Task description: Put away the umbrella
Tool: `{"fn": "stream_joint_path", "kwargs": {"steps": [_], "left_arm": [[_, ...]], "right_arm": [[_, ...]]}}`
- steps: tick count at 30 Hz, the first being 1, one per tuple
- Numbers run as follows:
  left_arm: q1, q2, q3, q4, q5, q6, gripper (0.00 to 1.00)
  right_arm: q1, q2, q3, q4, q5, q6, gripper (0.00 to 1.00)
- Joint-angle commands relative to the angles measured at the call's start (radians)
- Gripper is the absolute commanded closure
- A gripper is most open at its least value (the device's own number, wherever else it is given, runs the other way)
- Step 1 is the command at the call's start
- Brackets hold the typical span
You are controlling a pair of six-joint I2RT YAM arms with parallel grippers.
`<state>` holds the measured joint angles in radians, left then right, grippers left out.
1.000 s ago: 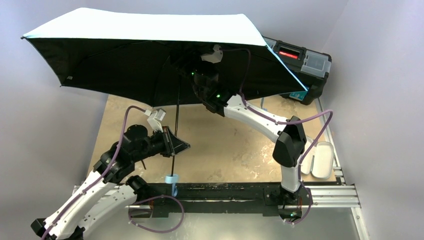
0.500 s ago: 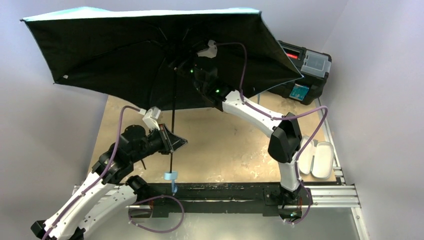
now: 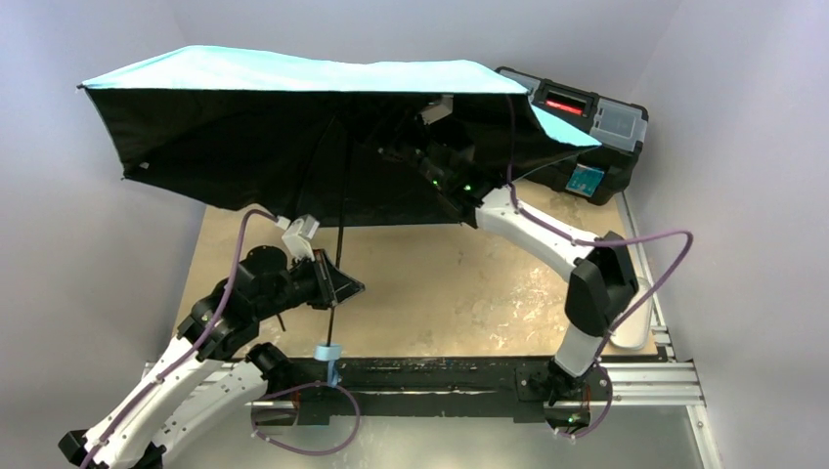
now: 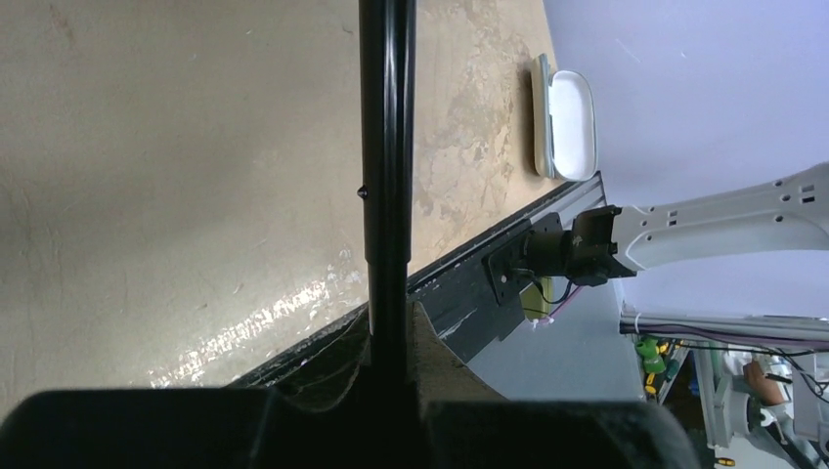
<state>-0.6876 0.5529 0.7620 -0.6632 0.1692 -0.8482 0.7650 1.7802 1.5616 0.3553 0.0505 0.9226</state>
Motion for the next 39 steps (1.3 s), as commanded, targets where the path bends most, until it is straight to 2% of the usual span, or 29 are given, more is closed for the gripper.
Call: {"fn": "stream_joint_path", "kwargs": {"steps": [1, 8, 12, 15, 22, 29, 32, 39], "left_arm": [[-0.003, 0.005, 0.052, -0.002, -0.008, 0.016, 1.00], [-0.003, 0.029, 0.072, 0.087, 0.019, -0.022, 1.00], [-0.003, 0.018, 0.027, 0.220, 0.077, -0.072, 1.00], [-0.004, -0.001, -0.003, 0.292, 0.105, -0.114, 1.00], [-0.003, -0.061, 0.065, 0.211, 0.085, -0.102, 1.00], [-0.004, -0.098, 0.059, 0.285, 0.141, -0.182, 1.00], [-0.003, -0.099, 0.053, 0.322, 0.156, -0.211, 1.00], [-0.003, -0.090, 0.054, 0.384, 0.194, -0.254, 1.00]], "right_arm": [[0.005, -0.154, -0.108, 0.116, -0.149, -0.016, 0.01], [0.033, -0.295, -0.419, 0.348, -0.221, 0.103, 0.01], [0.051, -0.281, -0.448, 0.372, -0.197, 0.127, 0.01], [0.051, -0.232, -0.480, 0.511, -0.181, 0.214, 0.01], [0.026, -0.058, -0.406, 0.869, -0.280, 0.362, 0.01], [0.003, 0.135, -0.316, 1.222, -0.212, 0.574, 0.01], [0.003, 0.205, -0.233, 1.269, -0.195, 0.630, 0.01], [0.005, 0.236, -0.149, 1.250, -0.088, 0.662, 0.01]]}}
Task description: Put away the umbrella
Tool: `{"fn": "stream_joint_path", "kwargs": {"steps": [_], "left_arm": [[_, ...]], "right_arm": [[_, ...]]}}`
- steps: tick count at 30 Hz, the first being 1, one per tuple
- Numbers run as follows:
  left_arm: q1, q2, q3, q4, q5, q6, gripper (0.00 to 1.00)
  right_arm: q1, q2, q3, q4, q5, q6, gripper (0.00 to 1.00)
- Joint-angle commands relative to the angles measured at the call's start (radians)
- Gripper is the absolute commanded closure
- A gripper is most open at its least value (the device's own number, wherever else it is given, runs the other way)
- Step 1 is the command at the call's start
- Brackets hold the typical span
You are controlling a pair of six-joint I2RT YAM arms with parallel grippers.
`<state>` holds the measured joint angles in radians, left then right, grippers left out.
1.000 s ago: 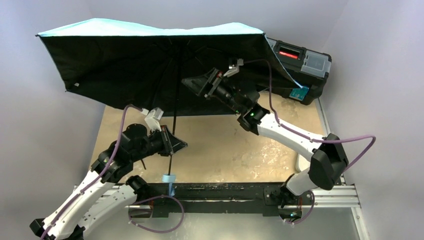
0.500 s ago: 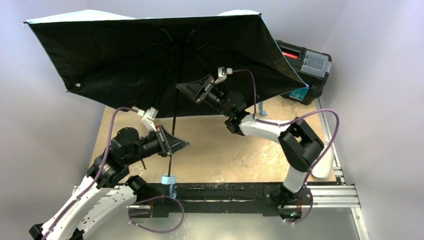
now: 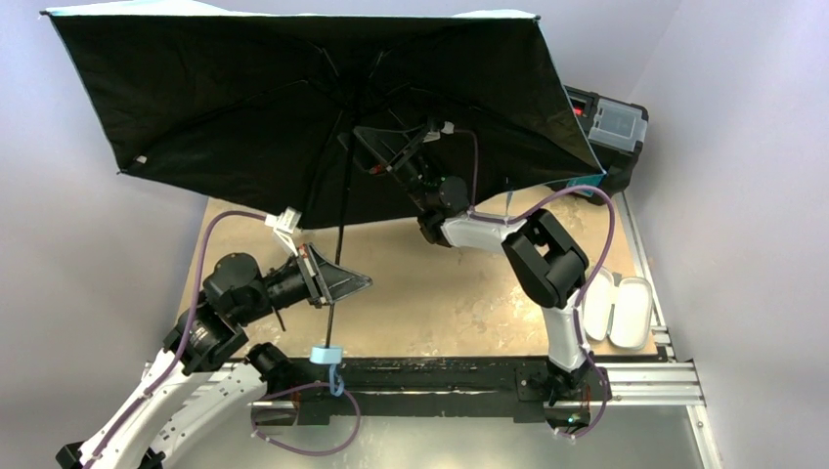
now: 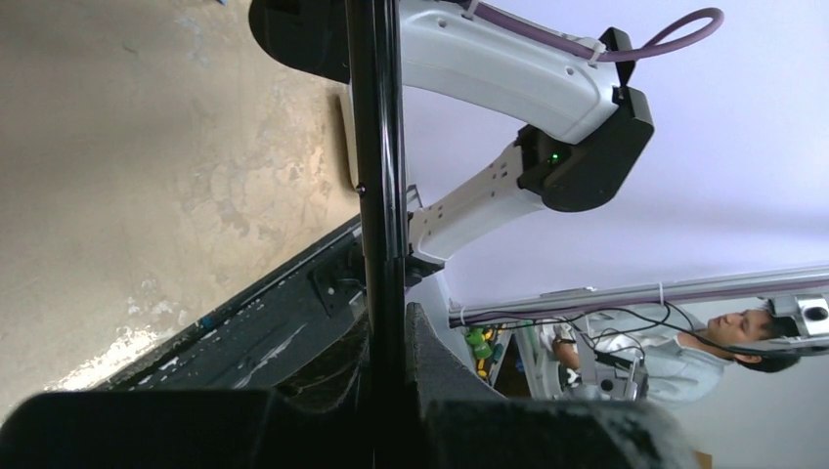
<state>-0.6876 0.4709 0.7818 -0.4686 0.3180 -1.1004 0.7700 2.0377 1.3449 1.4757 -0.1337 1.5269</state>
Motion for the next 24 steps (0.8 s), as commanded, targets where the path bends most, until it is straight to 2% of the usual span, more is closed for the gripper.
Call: {"fn": "stream_joint_path", "kwargs": {"steps": [1, 7, 14, 21, 24], "left_arm": [[-0.003, -0.008, 0.033, 0.194, 0.049, -0.004, 1.00], [-0.004, -0.006, 0.021, 0.224, 0.066, -0.026, 1.00], [-0.003, -0.006, 0.006, 0.254, 0.092, -0.043, 1.00], [-0.003, -0.006, -0.016, 0.279, 0.117, -0.051, 1.00], [-0.003, -0.014, -0.019, 0.278, 0.119, -0.049, 1.00]], "right_arm": [[0.000, -0.018, 0.072, 0.127, 0.124, 0.072, 0.01], [0.005, 0.040, 0.167, 0.137, 0.182, 0.135, 0.01], [0.004, 0.050, 0.207, 0.092, 0.222, 0.117, 0.04], [0.004, 0.076, 0.301, -0.002, 0.217, 0.131, 0.15], [0.003, 0.075, 0.315, -0.040, 0.212, 0.132, 0.28]]}}
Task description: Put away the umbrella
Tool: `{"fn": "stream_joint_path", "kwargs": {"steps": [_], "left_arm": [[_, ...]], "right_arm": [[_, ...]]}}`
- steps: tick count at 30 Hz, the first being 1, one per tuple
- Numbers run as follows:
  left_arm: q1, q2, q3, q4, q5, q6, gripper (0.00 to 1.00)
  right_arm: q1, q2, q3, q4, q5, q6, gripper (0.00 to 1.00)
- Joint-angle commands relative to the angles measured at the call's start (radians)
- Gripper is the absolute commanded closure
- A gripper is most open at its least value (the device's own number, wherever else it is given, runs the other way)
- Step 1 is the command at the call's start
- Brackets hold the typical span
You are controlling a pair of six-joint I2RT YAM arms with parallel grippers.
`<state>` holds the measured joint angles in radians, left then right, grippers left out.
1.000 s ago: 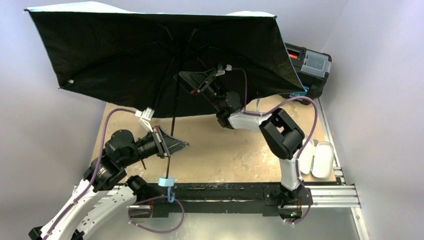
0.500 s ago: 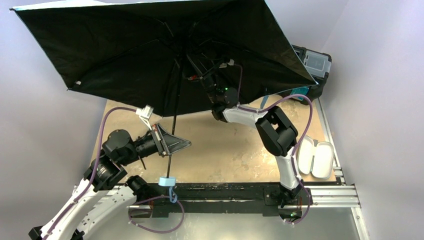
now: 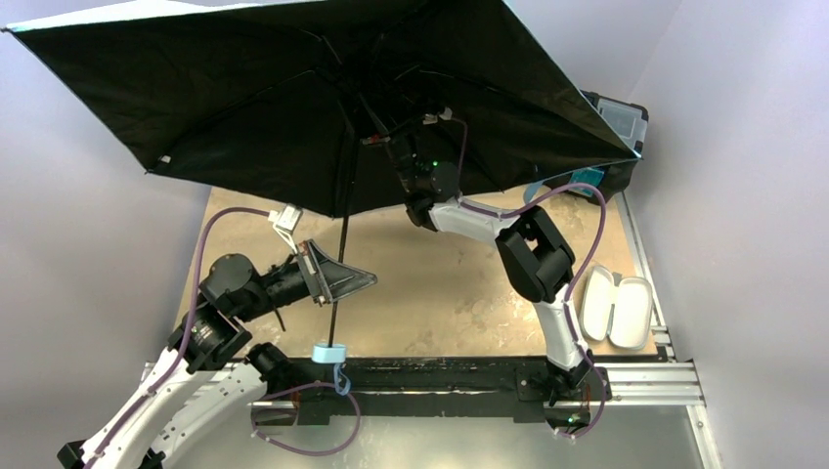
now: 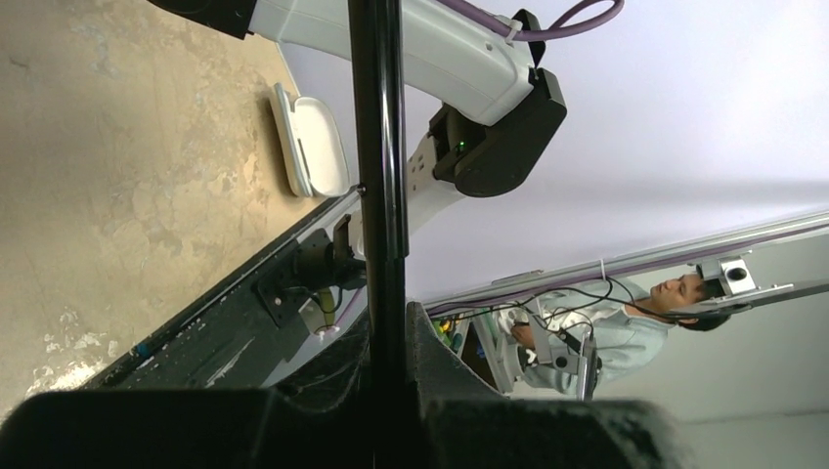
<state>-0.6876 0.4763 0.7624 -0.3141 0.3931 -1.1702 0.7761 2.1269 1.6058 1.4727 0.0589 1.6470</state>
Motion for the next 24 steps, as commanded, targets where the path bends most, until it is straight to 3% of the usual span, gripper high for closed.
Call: {"fn": "stream_joint_path", "kwargs": {"steps": [1, 7, 12, 13, 17, 19, 21, 24], "left_arm": [[-0.003, -0.019, 0.001, 0.121, 0.049, 0.023, 1.00], [-0.003, -0.036, 0.007, 0.087, 0.054, 0.040, 1.00], [-0.003, -0.097, 0.010, -0.028, 0.040, 0.093, 1.00], [-0.003, -0.117, 0.014, -0.071, 0.030, 0.108, 0.95], [-0.003, -0.197, 0.038, -0.263, -0.057, 0.168, 0.42], [-0.003, -0.233, 0.044, -0.334, -0.086, 0.182, 0.24], [-0.003, -0.284, 0.044, -0.415, -0.123, 0.186, 0.12], [-0.003, -0.331, 0.044, -0.459, -0.154, 0.182, 0.08]], "right_arm": [[-0.003, -0.015, 0.061, -0.046, 0.021, 0.011, 0.35], [-0.006, -0.028, 0.080, -0.121, 0.013, 0.002, 0.78], [-0.016, -0.057, 0.089, -0.167, -0.037, -0.027, 1.00], [-0.015, -0.075, 0.083, -0.182, -0.041, -0.044, 1.00], [-0.015, -0.150, 0.048, -0.253, -0.030, -0.132, 1.00], [-0.015, -0.176, 0.041, -0.263, -0.029, -0.163, 1.00], [-0.015, -0.195, 0.076, -0.283, -0.046, -0.196, 1.00], [-0.017, -0.206, 0.125, -0.372, -0.047, -0.217, 1.00]]}}
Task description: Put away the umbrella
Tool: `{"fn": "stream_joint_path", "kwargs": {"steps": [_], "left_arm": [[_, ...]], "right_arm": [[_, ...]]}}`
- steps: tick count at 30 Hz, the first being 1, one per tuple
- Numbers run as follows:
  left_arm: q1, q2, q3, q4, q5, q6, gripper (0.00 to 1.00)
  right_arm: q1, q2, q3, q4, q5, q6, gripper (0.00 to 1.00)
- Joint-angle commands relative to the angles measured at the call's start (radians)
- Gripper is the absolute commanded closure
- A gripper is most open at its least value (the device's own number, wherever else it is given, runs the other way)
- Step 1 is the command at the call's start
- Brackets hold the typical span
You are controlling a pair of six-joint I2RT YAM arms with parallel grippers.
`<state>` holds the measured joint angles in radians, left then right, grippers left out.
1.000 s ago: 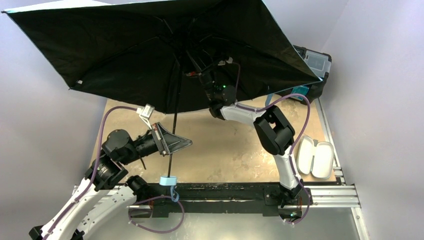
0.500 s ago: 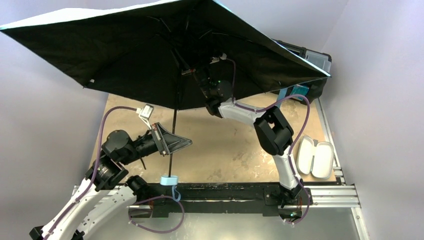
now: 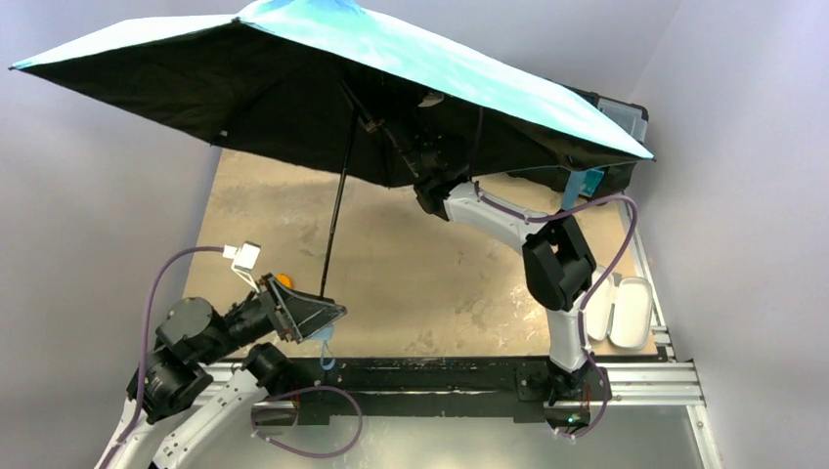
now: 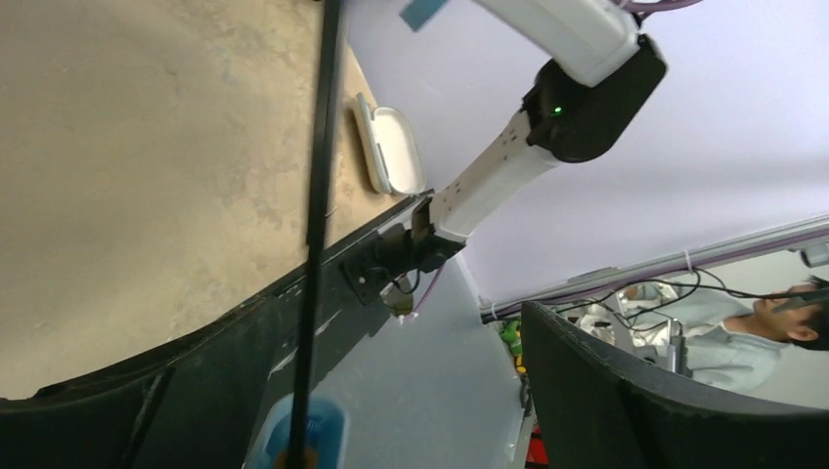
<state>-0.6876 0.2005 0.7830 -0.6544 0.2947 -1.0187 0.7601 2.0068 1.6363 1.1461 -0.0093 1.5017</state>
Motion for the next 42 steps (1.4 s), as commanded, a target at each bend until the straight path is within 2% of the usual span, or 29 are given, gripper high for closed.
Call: {"fn": "stream_joint_path", "kwargs": {"steps": [1, 7, 10, 16, 19, 23, 28, 33, 37, 42], "left_arm": [[-0.003, -0.072, 0.023, -0.132, -0.067, 0.033, 0.07], [-0.003, -0.110, 0.046, -0.222, -0.146, 0.067, 0.00], [-0.003, -0.131, 0.064, -0.228, -0.193, 0.064, 0.00], [-0.003, -0.176, 0.022, -0.085, -0.187, 0.025, 0.06], [-0.003, -0.191, -0.007, 0.002, -0.171, 0.016, 0.12], [-0.003, -0.184, -0.007, 0.026, -0.160, 0.027, 0.18], [-0.004, -0.176, -0.022, 0.071, -0.158, 0.015, 0.26], [-0.003, -0.161, -0.025, 0.109, -0.155, 0.001, 0.29], [-0.003, -0.164, -0.048, 0.136, -0.166, -0.020, 0.38], [-0.003, -0.135, -0.067, 0.187, -0.167, -0.038, 0.38]], "right_arm": [[0.001, -0.086, 0.115, -0.081, 0.023, -0.088, 1.00], [-0.005, -0.014, 0.311, -0.186, -0.035, -0.074, 1.00], [-0.007, 0.001, 0.350, -0.220, -0.030, -0.068, 1.00], [-0.006, -0.057, 0.293, -0.262, 0.048, -0.105, 1.00], [-0.005, -0.087, 0.233, -0.231, 0.103, -0.109, 1.00], [-0.007, -0.095, 0.139, -0.090, 0.155, -0.044, 1.00], [-0.007, -0.106, 0.108, -0.064, 0.189, -0.053, 1.00], [-0.008, -0.113, 0.067, -0.027, 0.207, -0.018, 1.00], [-0.009, -0.129, 0.055, -0.043, 0.238, -0.031, 1.00], [-0.012, -0.137, 0.056, -0.058, 0.276, -0.031, 1.00]]}}
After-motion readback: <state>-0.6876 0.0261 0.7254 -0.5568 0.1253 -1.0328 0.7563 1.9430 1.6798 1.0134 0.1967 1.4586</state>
